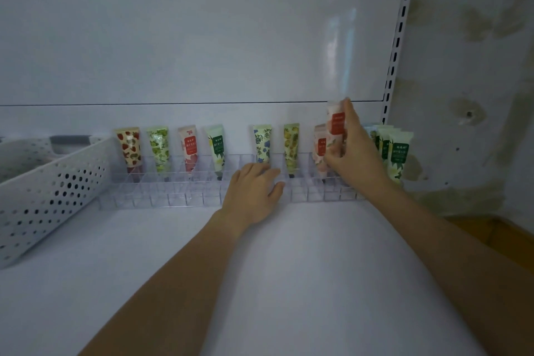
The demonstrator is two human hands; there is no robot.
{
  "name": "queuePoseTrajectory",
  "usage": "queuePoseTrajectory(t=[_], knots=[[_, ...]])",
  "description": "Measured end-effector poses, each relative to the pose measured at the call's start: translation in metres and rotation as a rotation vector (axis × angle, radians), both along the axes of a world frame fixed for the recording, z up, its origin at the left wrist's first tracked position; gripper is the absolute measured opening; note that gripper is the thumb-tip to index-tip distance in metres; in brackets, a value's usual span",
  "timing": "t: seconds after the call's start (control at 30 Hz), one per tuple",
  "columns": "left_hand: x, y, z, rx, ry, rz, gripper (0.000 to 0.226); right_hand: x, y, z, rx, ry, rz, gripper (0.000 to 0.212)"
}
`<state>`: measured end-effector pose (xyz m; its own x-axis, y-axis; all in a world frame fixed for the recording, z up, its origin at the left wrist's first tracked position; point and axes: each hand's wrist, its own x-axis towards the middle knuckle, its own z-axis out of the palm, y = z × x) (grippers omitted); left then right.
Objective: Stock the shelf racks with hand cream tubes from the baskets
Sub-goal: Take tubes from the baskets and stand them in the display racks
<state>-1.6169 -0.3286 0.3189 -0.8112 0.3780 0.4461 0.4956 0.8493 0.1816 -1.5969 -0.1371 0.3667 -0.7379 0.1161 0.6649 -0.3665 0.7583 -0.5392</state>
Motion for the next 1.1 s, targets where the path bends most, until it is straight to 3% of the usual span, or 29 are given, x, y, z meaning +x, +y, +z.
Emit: queuePoseTrajectory(t=[0.2, 0.43, 0.7, 1.1], knots=[[0.003, 0.003, 0.000, -0.013, -0.063, 0.023, 0.043, -0.003, 0.019, 0.014, -0.036, 0.057, 0.003, 0.083], [0.004, 0.004, 0.002, -0.004, -0.085, 0.020, 0.043, -0.019, 0.026, 0.009, 0.222, 0.085, -0.229, 0.075], [0.005, 0.004, 0.003, -0.018, -0.089, 0.022, 0.043, -0.031, 0.037, -0.006, 0.498, -0.016, -0.307, 0.066], [0.006, 0.010, 0.010, 0.040, 0.006, 0.068, 0.040, -0.011, 0.026, -0.006, 0.493, 0.047, -0.276, 0.070]])
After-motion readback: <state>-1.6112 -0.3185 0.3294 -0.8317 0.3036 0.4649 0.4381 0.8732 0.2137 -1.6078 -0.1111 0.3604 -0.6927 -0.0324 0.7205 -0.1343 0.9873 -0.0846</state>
